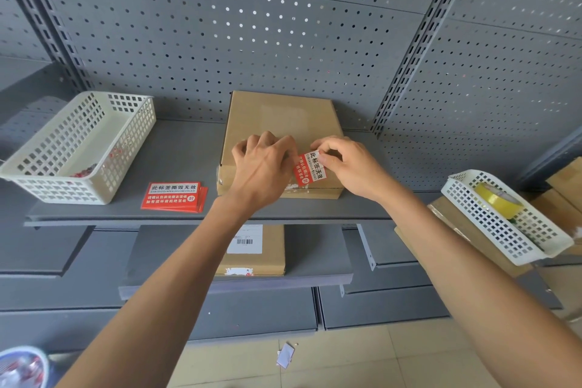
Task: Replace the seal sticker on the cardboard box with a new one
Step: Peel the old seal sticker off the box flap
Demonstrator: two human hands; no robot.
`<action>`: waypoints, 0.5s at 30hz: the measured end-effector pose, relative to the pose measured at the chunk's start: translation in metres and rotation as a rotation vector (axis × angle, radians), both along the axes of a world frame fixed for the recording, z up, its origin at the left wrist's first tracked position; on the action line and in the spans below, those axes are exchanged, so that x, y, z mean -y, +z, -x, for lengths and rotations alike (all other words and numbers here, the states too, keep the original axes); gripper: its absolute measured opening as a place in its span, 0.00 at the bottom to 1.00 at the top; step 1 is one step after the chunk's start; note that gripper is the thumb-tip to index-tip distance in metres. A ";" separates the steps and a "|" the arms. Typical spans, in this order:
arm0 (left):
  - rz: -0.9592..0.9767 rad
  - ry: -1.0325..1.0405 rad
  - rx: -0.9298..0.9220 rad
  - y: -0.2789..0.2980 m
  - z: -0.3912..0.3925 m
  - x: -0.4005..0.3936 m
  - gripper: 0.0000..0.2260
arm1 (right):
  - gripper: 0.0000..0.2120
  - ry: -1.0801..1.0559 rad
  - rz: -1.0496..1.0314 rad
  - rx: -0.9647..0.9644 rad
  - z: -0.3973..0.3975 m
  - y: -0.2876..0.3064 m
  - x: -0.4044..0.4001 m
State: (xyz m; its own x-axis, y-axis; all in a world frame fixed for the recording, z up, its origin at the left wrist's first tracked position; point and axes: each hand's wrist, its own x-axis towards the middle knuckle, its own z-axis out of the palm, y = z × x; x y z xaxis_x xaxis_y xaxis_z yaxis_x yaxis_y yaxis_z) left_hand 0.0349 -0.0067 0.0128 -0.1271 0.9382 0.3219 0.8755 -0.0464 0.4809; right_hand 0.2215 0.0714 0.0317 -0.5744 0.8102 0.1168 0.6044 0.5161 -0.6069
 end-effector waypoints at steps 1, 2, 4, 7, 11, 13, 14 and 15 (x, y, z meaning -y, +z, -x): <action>0.000 -0.001 -0.005 0.000 0.000 0.000 0.05 | 0.09 0.001 0.006 -0.012 0.000 -0.002 0.000; -0.001 -0.001 -0.007 0.000 0.000 0.000 0.05 | 0.09 -0.001 0.014 -0.027 -0.001 -0.003 0.000; 0.001 -0.001 -0.008 0.001 0.000 0.000 0.05 | 0.05 -0.020 0.035 -0.080 -0.003 -0.009 -0.001; -0.008 -0.004 -0.004 0.000 0.001 0.000 0.05 | 0.07 -0.039 0.065 -0.121 -0.008 -0.012 0.003; -0.023 -0.012 -0.012 -0.001 0.002 0.000 0.05 | 0.03 -0.062 0.009 -0.086 -0.008 -0.014 0.007; -0.019 -0.013 -0.030 -0.002 0.001 0.000 0.05 | 0.03 -0.064 -0.004 -0.100 -0.008 -0.016 0.009; -0.019 -0.015 -0.042 -0.002 0.001 0.000 0.05 | 0.04 -0.064 -0.005 -0.104 -0.008 -0.017 0.010; -0.020 -0.018 -0.053 -0.002 0.001 0.000 0.05 | 0.05 -0.063 -0.007 -0.108 -0.008 -0.018 0.011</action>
